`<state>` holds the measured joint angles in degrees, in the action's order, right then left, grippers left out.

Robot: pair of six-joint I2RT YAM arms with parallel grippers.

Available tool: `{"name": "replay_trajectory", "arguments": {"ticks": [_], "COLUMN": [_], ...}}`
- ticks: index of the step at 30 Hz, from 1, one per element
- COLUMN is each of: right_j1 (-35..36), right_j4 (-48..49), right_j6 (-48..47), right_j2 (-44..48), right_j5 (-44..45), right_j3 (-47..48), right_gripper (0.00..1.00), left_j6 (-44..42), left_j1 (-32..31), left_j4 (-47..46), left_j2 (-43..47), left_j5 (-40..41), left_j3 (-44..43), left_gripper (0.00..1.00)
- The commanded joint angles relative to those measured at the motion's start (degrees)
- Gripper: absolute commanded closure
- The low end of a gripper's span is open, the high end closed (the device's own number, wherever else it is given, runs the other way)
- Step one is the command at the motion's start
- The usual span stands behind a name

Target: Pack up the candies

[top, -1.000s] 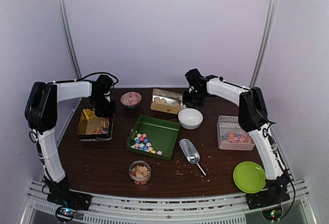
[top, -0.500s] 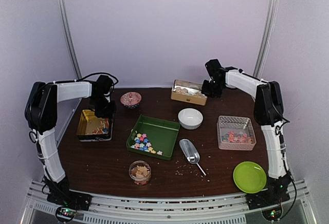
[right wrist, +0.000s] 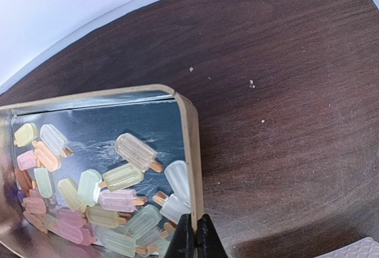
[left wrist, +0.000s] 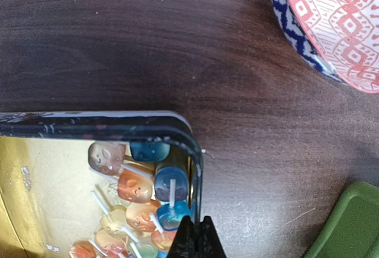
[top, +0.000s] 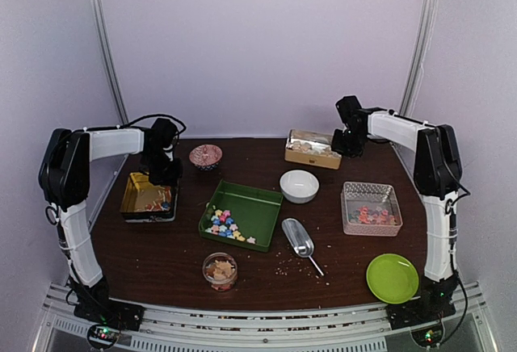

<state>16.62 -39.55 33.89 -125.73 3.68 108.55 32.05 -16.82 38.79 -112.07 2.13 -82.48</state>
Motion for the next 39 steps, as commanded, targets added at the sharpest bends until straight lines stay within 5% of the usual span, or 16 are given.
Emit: {"name": "replay_trajectory", "arguments": {"ticks": [1,18,22,25,29,39], "right_j1": [0.2,1.0,1.1,1.2,1.8,10.6], "right_j4": [1.5,3.3,5.3,6.6,6.7,22.3], "right_j6": [0.2,1.1,1.7,1.9,1.7,-3.3], "right_j2": [-1.0,0.9,4.4,8.4,15.1,45.4], "right_j5": [0.2,-2.4,-3.7,-3.9,-2.8,-2.3], "right_j3": [0.9,-6.8,-10.3,-12.4,-14.9,-41.5], "right_gripper": [1.0,0.87,0.74,0.61,0.53,0.55], "left_j6": [-0.1,-0.4,-0.3,-0.3,-1.8,-4.4], "left_j1": [-0.1,-2.4,-2.7,-3.0,-5.3,-17.2], "left_j4": [-1.9,-1.3,-2.4,-2.7,-3.4,-7.4], "left_j2": [2.1,5.1,9.2,13.0,19.1,32.1], "left_j5": [-1.4,-1.2,-1.3,-1.1,-0.9,0.8], "left_j3": [0.8,5.2,8.2,9.5,11.6,23.2], "left_gripper": [1.0,0.86,0.57,0.36,0.23,0.24]}}
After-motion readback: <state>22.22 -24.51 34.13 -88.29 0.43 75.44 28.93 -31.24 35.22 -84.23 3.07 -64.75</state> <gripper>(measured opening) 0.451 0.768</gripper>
